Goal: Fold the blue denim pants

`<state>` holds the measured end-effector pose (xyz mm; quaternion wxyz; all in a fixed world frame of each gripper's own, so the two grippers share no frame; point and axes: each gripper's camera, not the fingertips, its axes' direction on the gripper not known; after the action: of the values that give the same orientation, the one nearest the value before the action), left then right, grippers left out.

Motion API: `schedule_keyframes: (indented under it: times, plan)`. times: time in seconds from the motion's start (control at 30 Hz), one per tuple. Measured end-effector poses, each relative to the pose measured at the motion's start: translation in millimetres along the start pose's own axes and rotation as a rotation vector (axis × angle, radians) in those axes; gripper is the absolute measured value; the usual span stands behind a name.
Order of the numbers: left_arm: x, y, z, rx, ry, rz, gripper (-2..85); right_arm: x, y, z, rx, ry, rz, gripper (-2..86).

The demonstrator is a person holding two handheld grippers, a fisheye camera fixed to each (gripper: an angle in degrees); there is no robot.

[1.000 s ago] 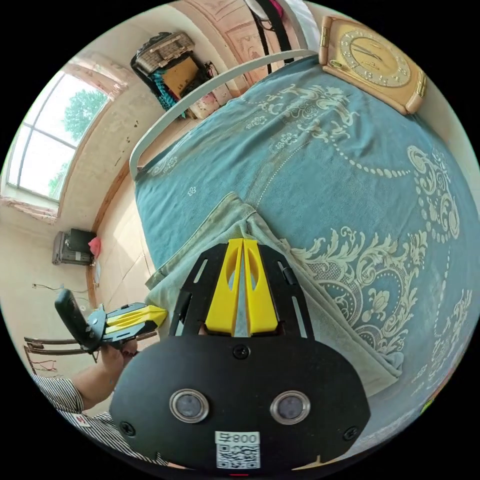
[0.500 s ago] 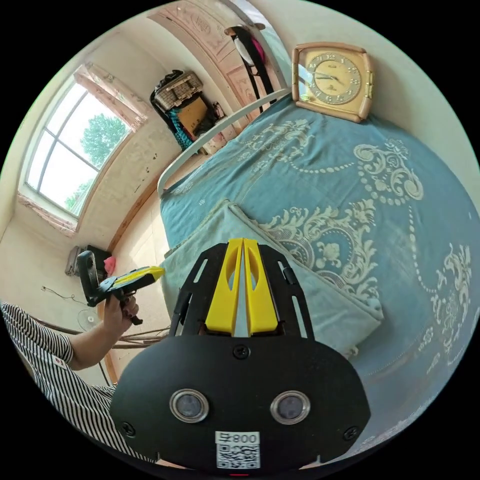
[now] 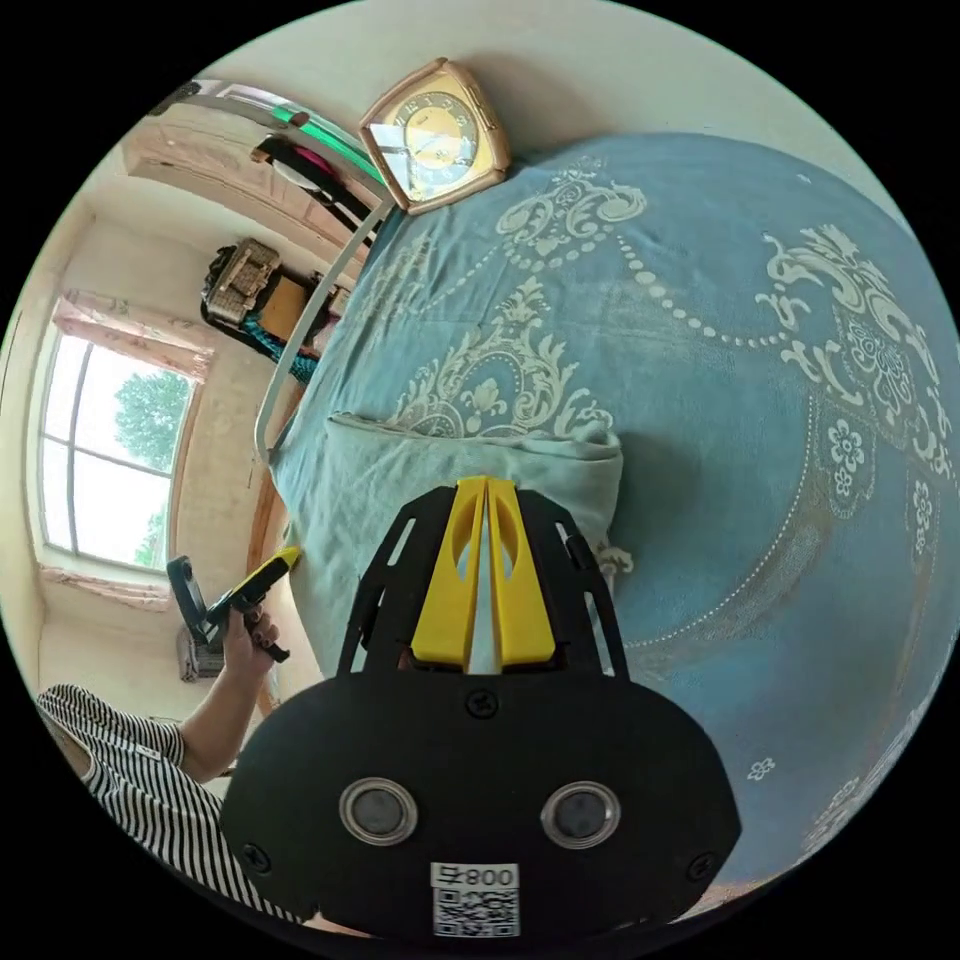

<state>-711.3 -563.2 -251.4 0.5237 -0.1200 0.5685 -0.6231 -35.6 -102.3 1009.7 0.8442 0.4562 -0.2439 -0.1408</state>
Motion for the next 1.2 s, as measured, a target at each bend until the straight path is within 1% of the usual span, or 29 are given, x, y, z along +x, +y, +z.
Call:
schedule_keyframes:
  times: [0.03, 0.1, 0.2, 0.3, 0.33, 0.37, 0.4, 0.47, 0.57, 0.63, 0.7, 0.77, 0.8, 0.87, 0.93, 0.97, 1.03, 1.1, 1.13, 1.2]
  plan:
    - [2, 2, -5, 0.027, -0.008, 0.007, 0.2, -8, 1, -2, 0.005, -0.004, -0.024, 0.0]
    - [5, 3, -7, 0.046, -0.022, 0.013, 0.2, -49, -4, 4, -0.037, -0.005, -0.165, 0.0]
    - [4, 4, 7, -0.007, -0.036, 0.017, 0.3, -101, -17, 37, -0.098, 0.005, -0.315, 0.0]
    - [-1, 8, 14, 0.006, -0.005, -0.004, 0.3, -139, -33, 80, -0.181, -0.005, -0.381, 0.0]
    - [-2, 9, 15, 0.007, 0.006, -0.006, 0.3, -144, -36, 90, -0.201, 0.020, -0.389, 0.0]
    - [-3, 10, 16, 0.008, 0.013, -0.010, 0.3, -151, -40, 110, -0.264, 0.088, -0.393, 0.0]
    - [-4, 10, 17, 0.009, 0.025, -0.024, 0.3, -152, -41, 118, -0.287, 0.098, -0.376, 0.0]
    - [-4, 10, 18, 0.002, 0.036, -0.026, 0.2, -152, -40, 112, -0.308, 0.082, -0.394, 0.0]
    - [0, 12, 11, 0.024, 0.056, -0.020, 0.1, -147, -23, 79, -0.271, 0.071, -0.429, 0.0]
    - [10, 17, 3, 0.067, 0.081, 0.017, 0.1, -141, 0, 48, -0.233, 0.009, -0.435, 0.1]
    - [16, 21, 5, 0.061, 0.098, 0.041, 0.1, -131, 43, 16, -0.230, -0.047, -0.423, 0.1]
    - [17, 23, 19, 0.000, 0.066, 0.041, 0.0, -124, 78, 6, -0.271, -0.075, -0.408, 0.1]
    - [14, 25, 30, -0.028, 0.066, 0.029, 0.0, -119, 99, 9, -0.325, -0.069, -0.391, 0.1]
    - [5, 26, 36, -0.004, 0.121, -0.008, 0.0, -114, 125, 20, -0.414, -0.042, -0.393, 0.1]
    - [1, 23, 40, -0.025, 0.156, -0.028, 0.0, -108, 136, 18, -0.351, -0.051, -0.400, 0.1]
    - [1, 23, 40, -0.027, 0.151, -0.026, 0.0, -103, 132, 18, -0.380, -0.076, -0.350, 0.1]
    - [6, 22, 40, -0.041, 0.120, -0.023, 0.0, -105, 126, 13, -0.410, -0.065, -0.337, 0.0]
    - [13, 21, 34, -0.033, 0.085, -0.012, 0.1, -118, 133, -14, -0.351, -0.030, -0.392, 0.0]
    - [17, 22, 28, -0.014, 0.059, -0.004, 0.1, -119, 136, -21, -0.338, -0.036, -0.394, 0.0]
    - [22, 26, 22, 0.009, 0.076, 0.009, 0.1, -112, 155, -43, -0.310, -0.042, -0.370, 0.0]
